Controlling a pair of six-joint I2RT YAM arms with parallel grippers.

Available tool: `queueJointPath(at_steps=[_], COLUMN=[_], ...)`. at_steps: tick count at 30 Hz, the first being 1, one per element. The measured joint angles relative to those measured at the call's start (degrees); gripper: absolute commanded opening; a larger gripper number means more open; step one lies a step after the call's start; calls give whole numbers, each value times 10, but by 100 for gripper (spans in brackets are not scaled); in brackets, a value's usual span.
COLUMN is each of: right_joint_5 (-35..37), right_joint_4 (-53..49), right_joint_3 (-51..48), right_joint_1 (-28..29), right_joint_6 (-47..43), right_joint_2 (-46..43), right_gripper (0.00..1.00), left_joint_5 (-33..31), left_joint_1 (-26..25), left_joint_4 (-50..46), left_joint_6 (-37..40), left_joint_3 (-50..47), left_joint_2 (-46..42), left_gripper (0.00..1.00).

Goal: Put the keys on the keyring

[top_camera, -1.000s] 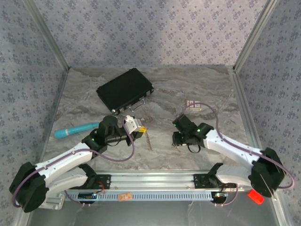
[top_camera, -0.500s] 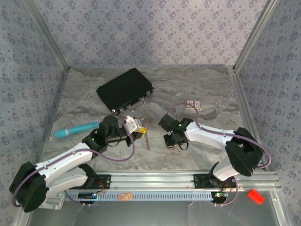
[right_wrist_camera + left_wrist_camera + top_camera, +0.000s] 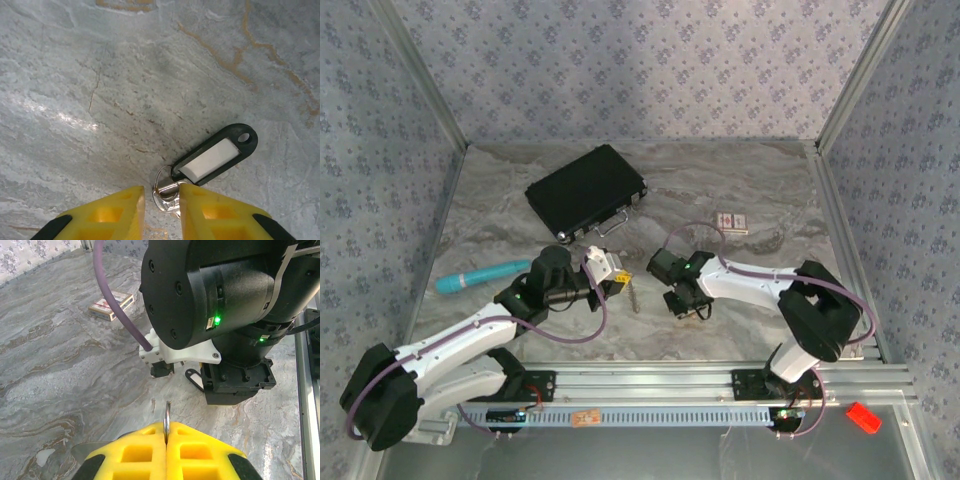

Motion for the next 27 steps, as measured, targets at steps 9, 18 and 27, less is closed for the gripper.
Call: queueJointPath(at_steps=[9,18,27], right_joint_5=[13,15,22], right_joint_4=[-9,-16,-29], right_joint_3=[11,18,25], right_joint_1=[1,1,1], right_joint_6=[0,-2,-4], right_joint_2=[16,32,34], right_gripper=[24,19,7], left_joint_5=[0,0,2], left_joint_1=[-3,-3,-3], left_joint_4=[-5,-5,-9], left_joint_6=[0,0,1], left_joint_3=[0,1,3], left_joint_2=[0,0,0], left_gripper=[0,0,0])
